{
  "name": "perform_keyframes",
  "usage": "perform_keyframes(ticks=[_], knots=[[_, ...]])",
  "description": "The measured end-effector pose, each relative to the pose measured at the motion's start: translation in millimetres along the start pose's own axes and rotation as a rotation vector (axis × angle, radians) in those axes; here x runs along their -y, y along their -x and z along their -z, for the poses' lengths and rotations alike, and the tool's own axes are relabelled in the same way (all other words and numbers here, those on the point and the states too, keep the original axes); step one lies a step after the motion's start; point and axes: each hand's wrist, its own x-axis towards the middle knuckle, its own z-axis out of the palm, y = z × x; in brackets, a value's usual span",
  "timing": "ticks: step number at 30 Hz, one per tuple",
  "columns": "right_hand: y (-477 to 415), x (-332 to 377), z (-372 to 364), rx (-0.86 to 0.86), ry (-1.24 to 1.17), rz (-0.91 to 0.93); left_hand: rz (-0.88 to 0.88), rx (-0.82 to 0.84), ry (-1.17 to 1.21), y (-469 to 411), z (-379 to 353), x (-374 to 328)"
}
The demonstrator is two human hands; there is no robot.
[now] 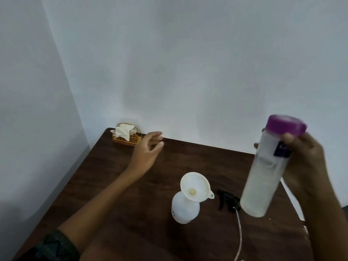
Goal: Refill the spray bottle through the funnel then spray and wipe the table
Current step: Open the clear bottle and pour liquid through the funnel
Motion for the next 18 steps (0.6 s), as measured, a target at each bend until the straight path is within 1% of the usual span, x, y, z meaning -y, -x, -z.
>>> perform_keyframes(ticks=[4,6,8,11,13,16,18], knots=[[27.4,-25.4,15.5,-0.056,0.003,-0.118,-0.141,0.331,0.116,19.8,-45.9,-75.5],[35.4,-33.2,18.6,-0.071,0.037,-0.145,-0.174,0.455,0.125,29.6,-69.2,-100.3],[42.6,-37.0,16.6,-0.045,0.046,-0.113,-0.164,0.555,0.110,36.7,-91.6,-119.7],[48.0,-38.9,13.2,0.008,0.080,-0.055,-0.108,0.728,0.011,44.6,-119.2,-134.9],[50.2,-40.9,13.9,-0.004,0.133,-0.036,-0.100,0.763,-0.060,50.1,-132.0,-136.3],[51.8,-47.2,17.6,-0.068,0.222,-0.022,-0.115,0.652,-0.067,53.9,-141.3,-132.7],[54.4,-50.5,18.9,-0.099,0.236,-0.001,-0.125,0.616,-0.042,54.5,-143.8,-130.9]])
